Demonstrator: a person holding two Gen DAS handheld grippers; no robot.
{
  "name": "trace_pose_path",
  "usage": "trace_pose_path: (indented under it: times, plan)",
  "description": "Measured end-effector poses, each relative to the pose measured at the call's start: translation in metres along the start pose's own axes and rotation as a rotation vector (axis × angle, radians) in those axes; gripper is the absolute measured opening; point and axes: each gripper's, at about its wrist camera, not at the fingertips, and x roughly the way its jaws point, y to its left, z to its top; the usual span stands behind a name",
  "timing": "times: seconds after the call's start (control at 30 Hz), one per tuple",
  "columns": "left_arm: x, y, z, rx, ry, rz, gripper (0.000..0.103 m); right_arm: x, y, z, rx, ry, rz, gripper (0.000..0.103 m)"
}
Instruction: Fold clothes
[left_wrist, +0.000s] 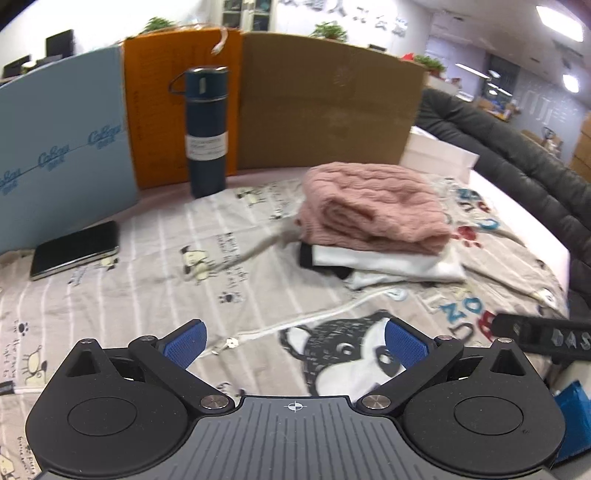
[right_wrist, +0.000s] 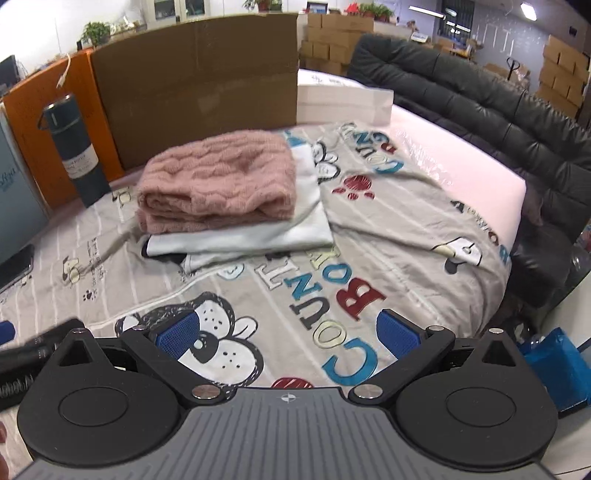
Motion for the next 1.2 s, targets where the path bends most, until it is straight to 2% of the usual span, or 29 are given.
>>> trace_pose_path:
  times: [0.1, 0.3, 0.43, 0.6, 0.83, 1.2]
  plan:
    - [-0.003, 0.000, 0.000, 0.024, -0.003, 0.019, 0.103, 0.003, -0.001, -0.002, 0.031, 0.002, 0.015, 0.103]
    - [-0.014, 0.007, -0.001, 0.001, -0.033, 0.111, 0.103, -0.002, -0.006, -0.010, 0.074, -0.032, 0.049, 0.103]
    - [-0.023, 0.006, -0.003, -0.013, -0.057, 0.138, 0.103, -0.005, -0.011, -0.014, 0.077, -0.044, 0.067, 0.103]
    - [-0.026, -0.001, -0.002, 0.001, -0.066, 0.150, 0.103, -0.007, -0.015, -0.014, 0.082, -0.061, 0.104, 0.103]
    - [-0.025, -0.005, 0.000, 0.016, -0.071, 0.159, 0.103, -0.002, -0.018, -0.009, 0.096, -0.065, 0.114, 0.103]
    - [0.002, 0.011, 0.010, -0.010, -0.019, 0.146, 0.103, 0.020, -0.006, 0.009, 0.095, -0.052, 0.111, 0.103]
